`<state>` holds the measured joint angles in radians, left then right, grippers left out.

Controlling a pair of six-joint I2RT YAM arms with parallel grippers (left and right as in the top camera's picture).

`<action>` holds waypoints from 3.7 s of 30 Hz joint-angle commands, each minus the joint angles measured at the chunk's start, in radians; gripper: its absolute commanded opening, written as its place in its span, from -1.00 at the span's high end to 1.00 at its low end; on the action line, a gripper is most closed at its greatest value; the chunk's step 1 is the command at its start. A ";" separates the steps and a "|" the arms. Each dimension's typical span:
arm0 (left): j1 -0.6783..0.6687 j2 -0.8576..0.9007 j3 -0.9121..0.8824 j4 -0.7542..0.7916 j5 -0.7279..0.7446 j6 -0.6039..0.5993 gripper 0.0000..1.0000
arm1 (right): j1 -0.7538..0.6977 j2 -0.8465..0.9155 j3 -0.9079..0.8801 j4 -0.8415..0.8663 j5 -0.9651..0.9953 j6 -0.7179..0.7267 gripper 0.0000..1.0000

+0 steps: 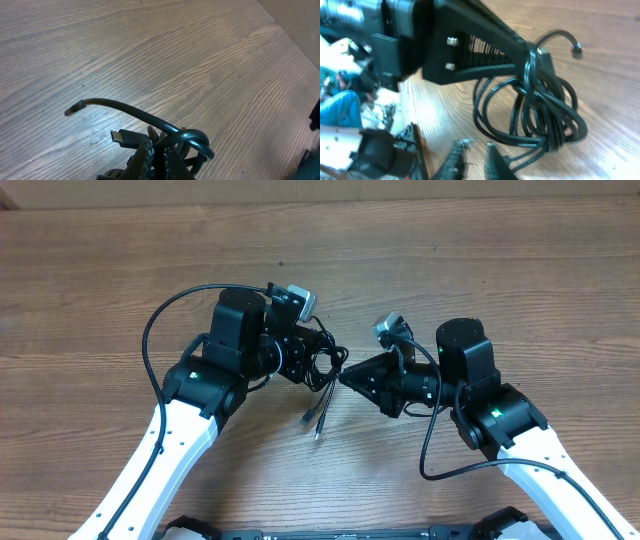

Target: Untangle cables

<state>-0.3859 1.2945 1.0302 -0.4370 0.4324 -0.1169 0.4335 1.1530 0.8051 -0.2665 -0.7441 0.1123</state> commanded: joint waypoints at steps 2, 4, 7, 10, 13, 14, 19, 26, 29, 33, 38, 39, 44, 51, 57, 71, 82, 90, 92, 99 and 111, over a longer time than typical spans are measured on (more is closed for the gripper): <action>0.000 0.001 0.015 0.010 0.032 -0.029 0.92 | 0.003 -0.006 0.021 -0.007 0.084 -0.008 0.33; 0.000 0.001 0.015 0.012 0.048 -0.029 0.92 | 0.003 -0.005 0.021 -0.013 0.125 -0.009 0.18; 0.000 0.001 0.015 0.011 0.061 -0.030 0.91 | 0.003 0.004 0.021 -0.007 0.161 -0.016 -0.04; -0.001 0.001 0.015 0.011 0.090 -0.030 0.91 | 0.003 0.022 0.021 0.009 0.172 -0.046 -0.09; -0.001 0.001 0.015 0.008 0.112 -0.031 0.91 | 0.003 0.044 0.021 0.027 0.171 -0.068 -0.11; -0.001 0.001 0.015 0.004 0.111 -0.040 0.92 | 0.003 0.050 0.021 0.036 0.171 -0.068 -0.11; -0.001 0.001 0.015 -0.001 0.111 -0.066 0.91 | 0.003 0.082 0.021 0.101 0.171 -0.069 -0.11; -0.002 0.001 0.015 -0.004 0.112 -0.082 0.91 | 0.003 0.104 0.021 0.159 0.171 -0.069 0.00; -0.002 0.001 0.015 -0.004 0.120 -0.091 0.92 | 0.003 0.105 0.021 0.176 0.171 -0.069 0.12; -0.002 0.002 0.015 -0.007 0.138 -0.100 0.92 | 0.003 0.105 0.021 0.187 0.171 -0.084 0.53; -0.002 0.002 0.015 -0.001 0.138 -0.128 0.92 | 0.004 0.106 0.021 0.182 0.166 -0.084 0.92; -0.002 0.002 0.015 -0.001 0.139 -0.132 0.92 | 0.004 0.106 0.021 0.180 0.166 -0.084 0.92; -0.002 0.002 0.015 -0.002 0.113 -0.135 0.92 | 0.004 0.106 0.021 0.168 0.150 -0.083 0.92; 0.000 0.002 0.015 -0.003 -0.122 -0.441 0.91 | 0.004 0.106 0.021 0.150 0.041 -0.083 0.92; 0.000 0.002 0.015 -0.007 -0.176 -0.634 0.91 | 0.004 0.106 0.021 0.150 0.034 -0.083 0.92; -0.001 0.002 0.015 -0.056 -0.061 -0.502 0.91 | 0.004 0.106 0.021 0.153 0.155 -0.109 -0.06; -0.001 0.002 0.015 -0.052 0.145 -0.409 0.91 | 0.004 0.106 0.021 0.153 0.200 -0.301 -0.29; -0.001 0.002 0.015 -0.053 0.167 -0.409 0.91 | 0.004 0.106 0.021 0.161 0.247 -0.301 0.76; -0.001 0.002 0.015 -0.053 0.167 -0.409 0.91 | 0.004 0.106 0.021 0.161 0.246 -0.301 0.92; 0.000 0.002 0.015 -0.064 0.013 -0.497 0.92 | 0.004 0.106 0.021 0.152 0.140 -0.251 0.92; 0.000 0.002 0.015 -0.113 -0.303 -0.829 0.91 | 0.004 0.106 0.021 0.126 0.137 -0.165 0.92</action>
<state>-0.3954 1.2964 1.0302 -0.5266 0.2840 -0.7959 0.4400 1.2602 0.8059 -0.1482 -0.5930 -0.0704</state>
